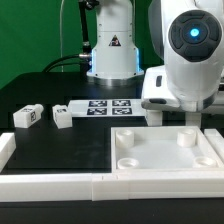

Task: Assemble one leg

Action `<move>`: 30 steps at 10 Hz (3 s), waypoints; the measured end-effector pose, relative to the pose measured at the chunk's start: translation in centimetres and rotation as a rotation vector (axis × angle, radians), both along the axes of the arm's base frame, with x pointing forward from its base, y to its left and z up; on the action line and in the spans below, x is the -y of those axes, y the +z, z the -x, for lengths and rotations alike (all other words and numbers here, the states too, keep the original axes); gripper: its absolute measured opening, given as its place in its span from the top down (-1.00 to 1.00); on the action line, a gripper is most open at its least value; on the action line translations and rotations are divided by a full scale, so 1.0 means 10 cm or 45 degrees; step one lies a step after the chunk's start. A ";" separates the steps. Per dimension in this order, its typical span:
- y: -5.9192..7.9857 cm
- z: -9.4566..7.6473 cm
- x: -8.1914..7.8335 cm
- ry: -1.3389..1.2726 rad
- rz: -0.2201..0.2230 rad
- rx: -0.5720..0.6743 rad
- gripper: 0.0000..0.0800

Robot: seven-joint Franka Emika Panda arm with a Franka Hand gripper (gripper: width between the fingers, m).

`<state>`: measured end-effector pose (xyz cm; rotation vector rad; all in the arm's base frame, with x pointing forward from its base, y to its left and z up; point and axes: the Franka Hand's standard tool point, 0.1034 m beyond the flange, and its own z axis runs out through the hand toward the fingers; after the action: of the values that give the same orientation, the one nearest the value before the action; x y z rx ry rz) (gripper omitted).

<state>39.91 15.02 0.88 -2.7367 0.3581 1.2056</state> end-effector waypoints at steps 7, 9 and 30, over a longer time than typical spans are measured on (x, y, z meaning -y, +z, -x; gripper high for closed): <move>0.00 0.00 0.00 0.000 0.000 0.000 0.28; 0.00 0.00 0.00 0.000 0.000 0.000 0.28; 1.20 -1.14 0.31 0.155 0.094 1.468 0.28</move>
Offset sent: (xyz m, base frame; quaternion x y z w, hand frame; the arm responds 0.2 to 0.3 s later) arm 0.0000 0.0000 0.0000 0.0000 0.0000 0.0000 1.0000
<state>51.35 11.95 12.88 -2.9728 0.0777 -0.4839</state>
